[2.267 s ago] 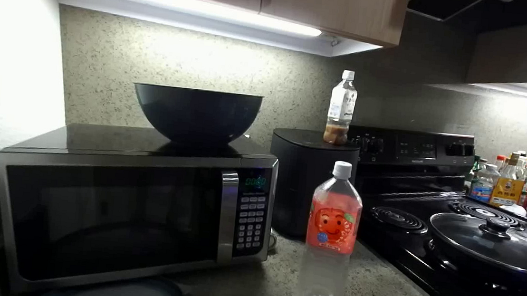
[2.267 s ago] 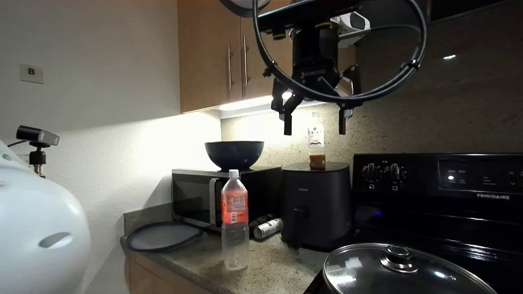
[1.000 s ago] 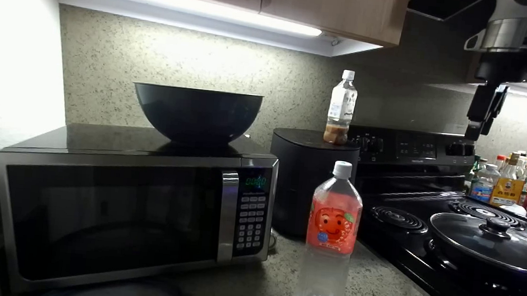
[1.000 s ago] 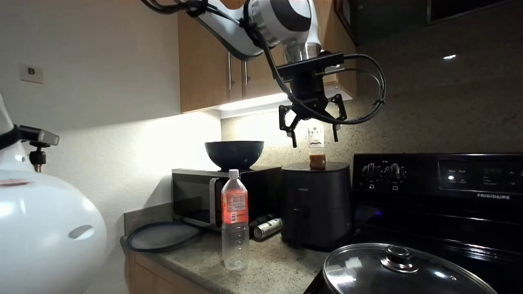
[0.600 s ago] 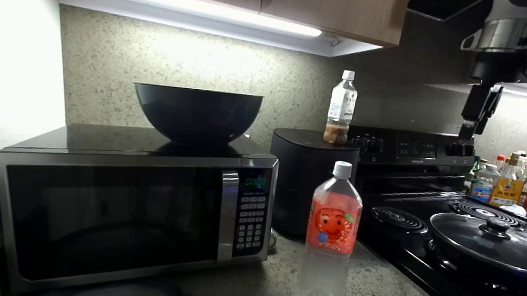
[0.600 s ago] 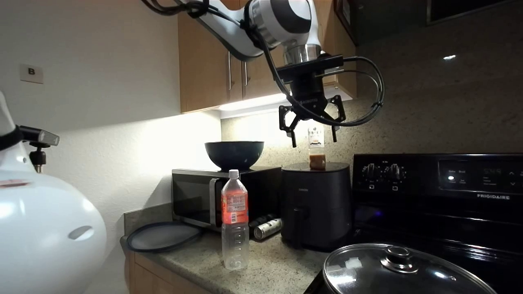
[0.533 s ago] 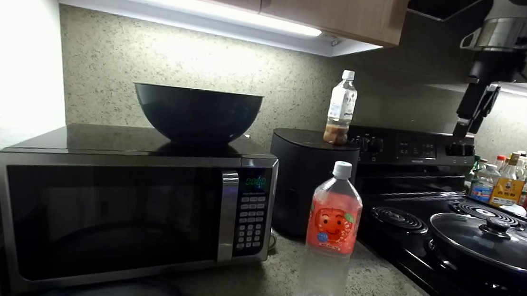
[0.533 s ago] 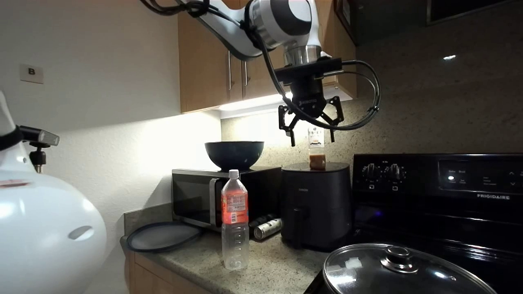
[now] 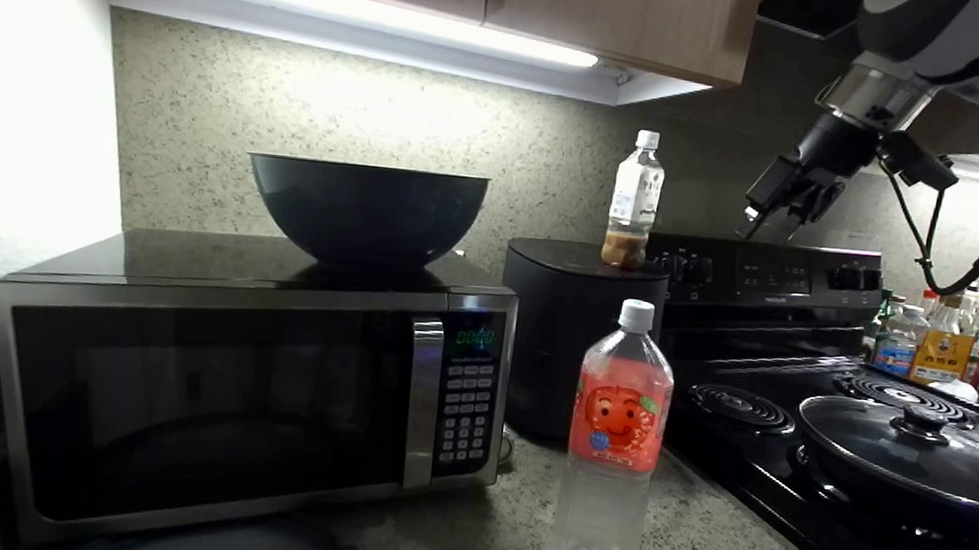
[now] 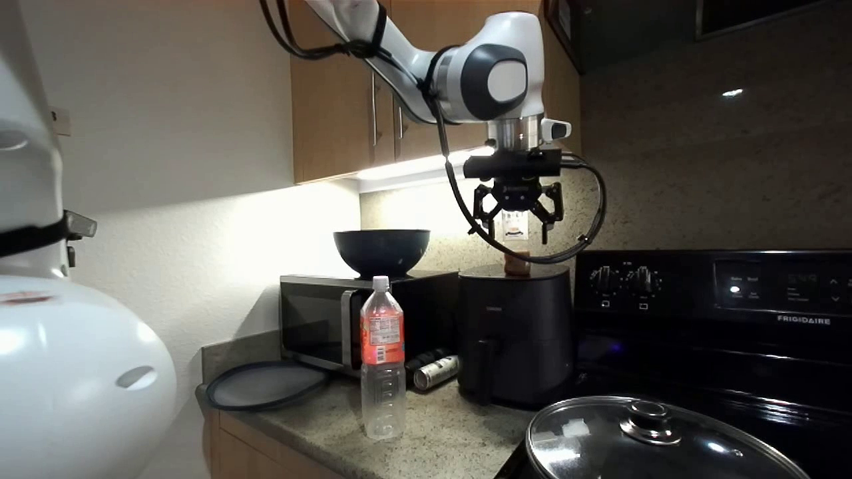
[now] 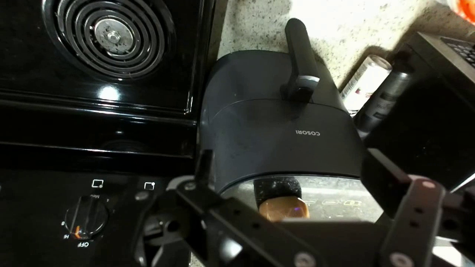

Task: Put the bottle on top of he air fryer on the counter

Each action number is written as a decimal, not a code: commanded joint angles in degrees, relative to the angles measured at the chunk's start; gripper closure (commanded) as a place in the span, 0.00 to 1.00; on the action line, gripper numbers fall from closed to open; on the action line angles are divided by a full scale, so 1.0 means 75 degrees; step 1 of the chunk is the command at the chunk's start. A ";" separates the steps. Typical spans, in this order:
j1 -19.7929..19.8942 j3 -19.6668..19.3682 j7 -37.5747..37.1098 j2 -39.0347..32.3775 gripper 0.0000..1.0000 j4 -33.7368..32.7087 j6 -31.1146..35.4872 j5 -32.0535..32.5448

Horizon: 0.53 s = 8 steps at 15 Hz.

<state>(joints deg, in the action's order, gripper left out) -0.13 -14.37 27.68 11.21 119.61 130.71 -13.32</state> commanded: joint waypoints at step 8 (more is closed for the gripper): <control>-0.0295 0.0173 0.1209 -0.0409 0.00 -0.0038 0.2010 -0.1715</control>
<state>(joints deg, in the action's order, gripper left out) -0.82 -13.31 30.31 10.75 119.89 139.15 -18.96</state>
